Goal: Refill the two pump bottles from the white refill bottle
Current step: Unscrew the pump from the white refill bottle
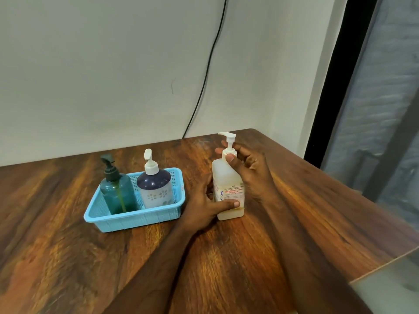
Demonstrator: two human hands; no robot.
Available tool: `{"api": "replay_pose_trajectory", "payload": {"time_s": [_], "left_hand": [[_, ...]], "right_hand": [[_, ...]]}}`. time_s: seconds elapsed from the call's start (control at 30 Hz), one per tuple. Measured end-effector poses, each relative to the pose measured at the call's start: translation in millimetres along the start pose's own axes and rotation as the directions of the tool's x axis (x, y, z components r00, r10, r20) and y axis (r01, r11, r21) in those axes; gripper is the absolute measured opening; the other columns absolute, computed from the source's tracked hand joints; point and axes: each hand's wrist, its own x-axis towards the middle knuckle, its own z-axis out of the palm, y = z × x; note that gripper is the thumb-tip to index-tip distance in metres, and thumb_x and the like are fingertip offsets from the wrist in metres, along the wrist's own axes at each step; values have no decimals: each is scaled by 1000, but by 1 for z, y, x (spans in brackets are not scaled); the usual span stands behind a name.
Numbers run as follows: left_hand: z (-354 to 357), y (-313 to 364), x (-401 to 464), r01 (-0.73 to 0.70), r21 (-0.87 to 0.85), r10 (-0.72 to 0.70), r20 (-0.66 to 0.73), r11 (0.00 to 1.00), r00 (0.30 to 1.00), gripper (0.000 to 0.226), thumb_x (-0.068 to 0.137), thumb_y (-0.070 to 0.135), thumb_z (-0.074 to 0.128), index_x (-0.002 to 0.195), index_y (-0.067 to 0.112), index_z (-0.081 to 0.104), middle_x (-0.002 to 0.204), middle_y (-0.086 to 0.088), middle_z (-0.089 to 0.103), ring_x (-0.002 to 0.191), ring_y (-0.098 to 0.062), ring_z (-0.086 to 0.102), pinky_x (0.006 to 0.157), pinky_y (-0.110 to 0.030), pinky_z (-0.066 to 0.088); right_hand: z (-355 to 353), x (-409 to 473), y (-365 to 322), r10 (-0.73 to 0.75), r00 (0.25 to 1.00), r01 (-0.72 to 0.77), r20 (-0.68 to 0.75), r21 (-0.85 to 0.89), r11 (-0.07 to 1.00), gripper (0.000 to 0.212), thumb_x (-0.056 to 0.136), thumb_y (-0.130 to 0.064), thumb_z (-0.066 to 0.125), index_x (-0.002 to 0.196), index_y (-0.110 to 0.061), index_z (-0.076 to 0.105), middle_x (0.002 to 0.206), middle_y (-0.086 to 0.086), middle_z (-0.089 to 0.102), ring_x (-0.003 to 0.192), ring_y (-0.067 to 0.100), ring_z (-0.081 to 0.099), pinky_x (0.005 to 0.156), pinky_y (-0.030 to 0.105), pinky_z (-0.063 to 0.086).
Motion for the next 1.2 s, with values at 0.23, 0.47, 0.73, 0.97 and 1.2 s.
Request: {"api": "replay_pose_trajectory", "payload": {"time_s": [0.23, 0.47, 0.73, 0.97, 1.2], "left_hand": [[1, -3, 0, -25, -51, 25, -8, 998, 1000, 82, 64, 29, 93, 135, 29, 51, 123, 12, 67, 115, -8, 64, 90, -31, 57], [0, -6, 3, -27, -20, 27, -2, 999, 1000, 77, 64, 34, 92, 129, 33, 53, 119, 14, 69, 112, -7, 66, 90, -30, 58], [0, -8, 3, -26, -29, 26, 1, 999, 1000, 79, 63, 34, 93, 130, 28, 54, 121, 8, 69, 113, -11, 66, 93, -41, 57], [0, -5, 1, -22, -3, 22, -5, 1000, 1000, 67, 65, 31, 92, 119, 43, 54, 117, 17, 69, 110, -3, 65, 88, -28, 57], [0, -4, 1, -30, 25, 30, -8, 999, 1000, 76, 63, 42, 91, 129, 30, 55, 121, 11, 69, 113, -8, 66, 96, -41, 56]], "right_hand": [[19, -3, 6, -117, 954, 108, -276, -46, 993, 51, 70, -26, 90, 110, -23, 59, 107, -3, 66, 100, 24, 67, 85, 47, 59], [19, -4, 9, -115, 951, 135, -289, 51, 990, 29, 81, -19, 83, 100, -21, 62, 102, 2, 69, 92, 25, 69, 74, 41, 58], [17, -6, 10, -107, 970, 141, -219, 148, 979, 41, 89, -19, 69, 127, -12, 53, 117, 13, 69, 103, 33, 69, 82, 51, 58], [20, -2, 9, -114, 938, 144, -328, 71, 987, 43, 72, -21, 88, 102, -27, 57, 107, 11, 62, 96, 31, 65, 82, 52, 58], [13, -6, 10, -76, 982, 110, -174, 199, 974, 27, 94, -17, 64, 117, -12, 52, 118, 16, 69, 105, 36, 68, 81, 54, 57]]}}
